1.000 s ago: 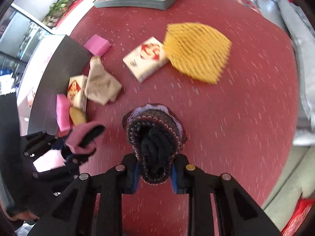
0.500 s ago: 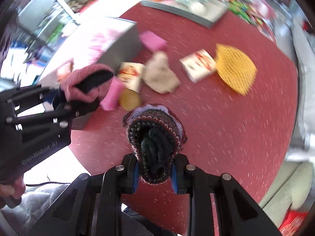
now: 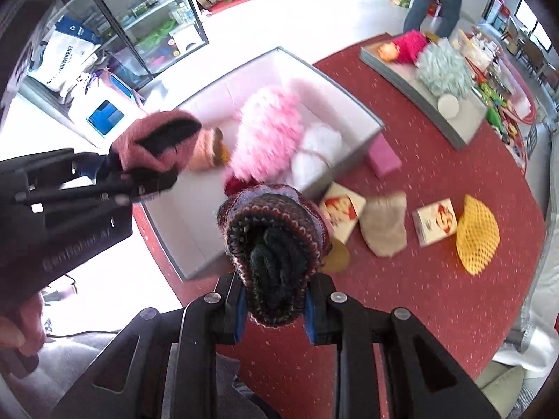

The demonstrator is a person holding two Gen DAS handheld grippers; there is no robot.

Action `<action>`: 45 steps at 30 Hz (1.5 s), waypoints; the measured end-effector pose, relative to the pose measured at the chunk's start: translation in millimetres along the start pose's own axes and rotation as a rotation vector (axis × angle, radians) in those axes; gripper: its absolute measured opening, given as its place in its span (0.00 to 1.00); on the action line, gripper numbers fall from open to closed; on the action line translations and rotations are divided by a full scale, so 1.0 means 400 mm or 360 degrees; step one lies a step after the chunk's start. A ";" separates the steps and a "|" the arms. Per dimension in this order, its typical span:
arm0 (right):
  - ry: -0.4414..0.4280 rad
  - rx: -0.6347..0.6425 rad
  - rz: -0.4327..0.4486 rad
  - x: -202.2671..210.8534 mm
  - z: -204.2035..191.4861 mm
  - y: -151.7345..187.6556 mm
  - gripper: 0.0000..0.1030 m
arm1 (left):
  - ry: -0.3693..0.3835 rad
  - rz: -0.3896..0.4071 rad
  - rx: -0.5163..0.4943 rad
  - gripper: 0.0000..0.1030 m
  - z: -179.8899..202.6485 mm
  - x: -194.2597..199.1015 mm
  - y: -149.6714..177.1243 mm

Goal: Organize soft objects
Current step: 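Carry both knit pieces into the white box and open both tools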

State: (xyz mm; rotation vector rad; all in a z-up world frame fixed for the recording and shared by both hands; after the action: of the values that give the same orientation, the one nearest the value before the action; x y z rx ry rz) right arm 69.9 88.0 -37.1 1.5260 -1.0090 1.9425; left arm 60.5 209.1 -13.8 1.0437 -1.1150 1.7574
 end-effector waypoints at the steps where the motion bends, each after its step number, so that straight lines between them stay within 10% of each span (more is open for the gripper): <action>1: 0.0006 0.0007 0.0017 0.005 -0.012 -0.020 0.26 | 0.0002 -0.0002 0.0018 0.33 -0.012 -0.008 0.001; 45: 0.0058 -0.0125 -0.0233 -0.123 -0.073 -0.267 0.27 | 0.0096 -0.0288 -0.0017 0.33 -0.123 -0.177 -0.068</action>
State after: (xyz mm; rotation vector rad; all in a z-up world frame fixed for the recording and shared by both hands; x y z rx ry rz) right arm 144.3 180.7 -59.8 1.4730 -0.9206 1.8027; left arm 99.0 250.0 -84.5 1.0446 -0.9606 1.6267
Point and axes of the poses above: each gripper's, at about its wrist camera, not at the fingertips, and x roughly against the way its jaws point, z to its right, y to its underside, the point moved 8 cm from there along -x, roughly the way its jaws point, and after that the axes turned 11 degrees about y, right-handed, at the moved point
